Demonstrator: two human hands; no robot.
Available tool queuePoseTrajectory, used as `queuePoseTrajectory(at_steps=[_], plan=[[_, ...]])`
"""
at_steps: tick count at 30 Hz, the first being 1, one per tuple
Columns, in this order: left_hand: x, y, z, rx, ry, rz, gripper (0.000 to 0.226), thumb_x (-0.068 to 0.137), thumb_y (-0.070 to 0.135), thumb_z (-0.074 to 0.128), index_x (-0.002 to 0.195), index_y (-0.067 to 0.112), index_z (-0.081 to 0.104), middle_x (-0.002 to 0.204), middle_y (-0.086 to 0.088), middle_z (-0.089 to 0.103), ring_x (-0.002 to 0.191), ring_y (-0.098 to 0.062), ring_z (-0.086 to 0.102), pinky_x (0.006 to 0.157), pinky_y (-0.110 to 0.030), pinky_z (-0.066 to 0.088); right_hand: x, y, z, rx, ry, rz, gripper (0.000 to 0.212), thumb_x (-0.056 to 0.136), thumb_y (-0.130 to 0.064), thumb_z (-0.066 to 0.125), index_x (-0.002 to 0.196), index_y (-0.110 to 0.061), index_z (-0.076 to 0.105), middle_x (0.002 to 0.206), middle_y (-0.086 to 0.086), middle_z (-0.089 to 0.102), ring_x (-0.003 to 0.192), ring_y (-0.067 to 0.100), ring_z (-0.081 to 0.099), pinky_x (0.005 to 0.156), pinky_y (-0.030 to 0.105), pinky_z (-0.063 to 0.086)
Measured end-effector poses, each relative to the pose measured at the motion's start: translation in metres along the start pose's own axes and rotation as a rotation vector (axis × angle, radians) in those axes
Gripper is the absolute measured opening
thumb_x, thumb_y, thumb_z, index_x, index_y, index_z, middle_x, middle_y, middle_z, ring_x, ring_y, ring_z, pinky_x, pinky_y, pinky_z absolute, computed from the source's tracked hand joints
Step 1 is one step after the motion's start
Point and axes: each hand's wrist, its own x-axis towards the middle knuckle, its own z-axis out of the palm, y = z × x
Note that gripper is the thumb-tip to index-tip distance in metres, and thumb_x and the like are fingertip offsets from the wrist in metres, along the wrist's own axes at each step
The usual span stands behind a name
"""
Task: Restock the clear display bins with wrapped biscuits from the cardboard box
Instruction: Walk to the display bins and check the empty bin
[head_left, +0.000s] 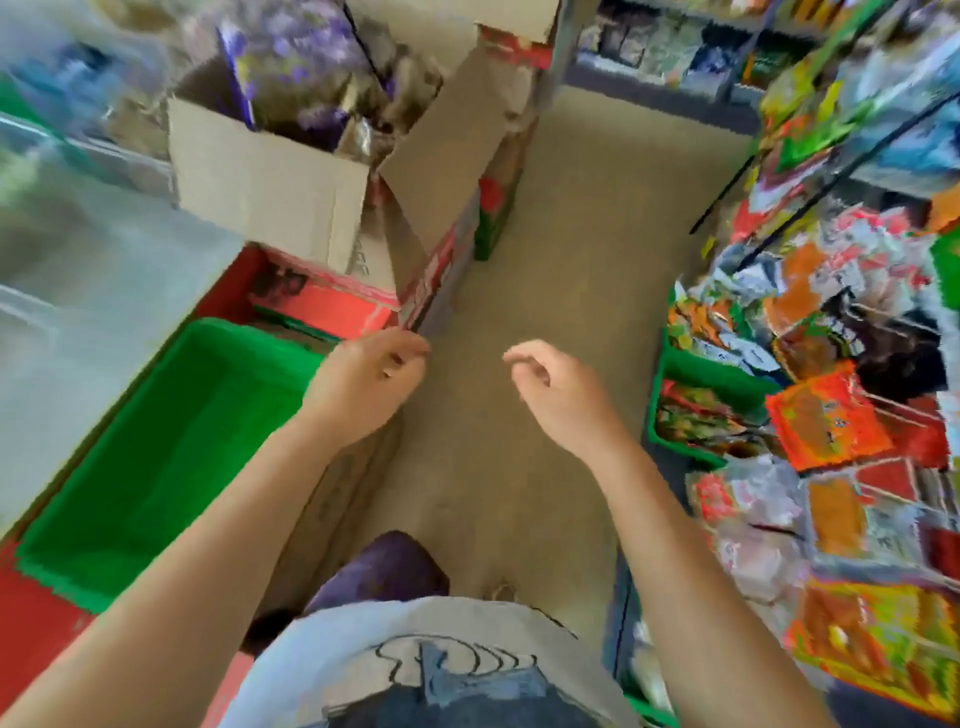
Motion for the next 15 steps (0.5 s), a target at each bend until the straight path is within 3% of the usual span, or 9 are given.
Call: queuePoseTrajectory(at_steps=[3,6,8,11,15], plan=[[0.054,-0.005,-0.012,0.020,0.181,-0.015,0.028,0.086,0.041,0.058,0.111,0.035,0.070,0.109,0.007,0.069,0.097,-0.019,0.066,0.086,-0.038,0.055,0.076,-0.021,-0.008,-0.052,-0.088,-0.070,0.027,0.104,-0.019,0.045,0.124,-0.024,0.063,0.099,-0.012,0.061,0.083,-0.007,0.054,0.066,0.000,0.037],[0.121,-0.012,-0.029,0.099,0.347,0.059,0.039,0.087,0.033,0.056,0.121,0.021,0.068,0.129,0.000,0.060,0.116,-0.018,0.053,0.093,-0.030,0.042,0.150,-0.036,-0.006,-0.094,-0.130,-0.138,0.024,0.104,-0.024,0.046,0.120,-0.028,0.063,0.102,-0.011,0.062,0.090,0.001,0.059,0.075,0.014,0.047],[0.169,-0.015,-0.044,0.114,0.424,0.090,0.040,0.087,0.029,0.058,0.125,0.017,0.066,0.133,-0.004,0.057,0.124,-0.022,0.048,0.100,-0.034,0.037,0.200,-0.051,-0.007,-0.112,-0.131,-0.172,0.024,0.104,-0.024,0.047,0.120,-0.027,0.065,0.105,-0.010,0.062,0.088,0.002,0.059,0.076,0.023,0.050],[0.239,-0.023,-0.071,0.197,0.441,0.109,0.046,0.088,0.035,0.057,0.130,0.018,0.061,0.139,-0.006,0.054,0.133,-0.030,0.044,0.110,-0.051,0.037,0.266,-0.078,-0.014,-0.129,-0.144,-0.214,0.023,0.104,-0.024,0.048,0.120,-0.026,0.065,0.111,-0.013,0.060,0.090,-0.007,0.056,0.071,0.010,0.045],[0.334,-0.020,-0.106,0.323,0.419,0.083,0.050,0.092,0.034,0.062,0.139,0.019,0.054,0.152,-0.009,0.044,0.146,-0.032,0.030,0.120,-0.056,0.019,0.351,-0.110,-0.028,-0.146,-0.092,-0.272,0.023,0.102,-0.023,0.051,0.120,-0.027,0.065,0.118,-0.012,0.057,0.098,-0.006,0.057,0.079,0.009,0.047]])
